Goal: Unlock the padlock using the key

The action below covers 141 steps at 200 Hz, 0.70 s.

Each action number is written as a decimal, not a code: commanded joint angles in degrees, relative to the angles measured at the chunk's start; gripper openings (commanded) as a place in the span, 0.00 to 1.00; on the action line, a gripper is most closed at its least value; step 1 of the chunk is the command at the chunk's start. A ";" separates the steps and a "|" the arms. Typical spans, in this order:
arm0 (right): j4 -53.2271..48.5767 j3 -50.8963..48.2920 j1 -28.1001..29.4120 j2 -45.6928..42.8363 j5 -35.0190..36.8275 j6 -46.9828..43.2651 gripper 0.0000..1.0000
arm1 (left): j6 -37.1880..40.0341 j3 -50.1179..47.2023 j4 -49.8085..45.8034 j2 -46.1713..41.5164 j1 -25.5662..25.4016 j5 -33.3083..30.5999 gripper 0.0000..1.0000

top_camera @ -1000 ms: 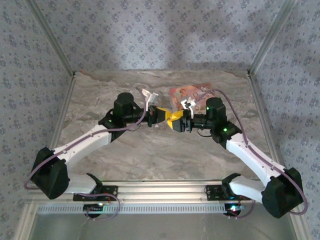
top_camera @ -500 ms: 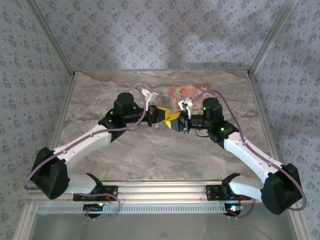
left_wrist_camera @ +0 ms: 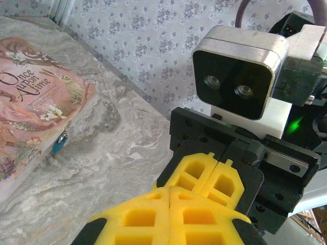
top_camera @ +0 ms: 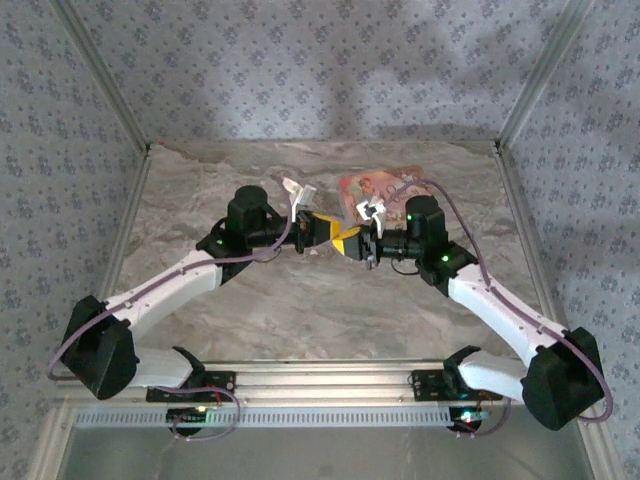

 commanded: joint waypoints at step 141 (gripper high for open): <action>-10.72 -1.12 -3.16 -5.21 6.76 -4.31 0.00 | 1.50 1.77 -1.20 -3.44 0.34 -4.07 0.56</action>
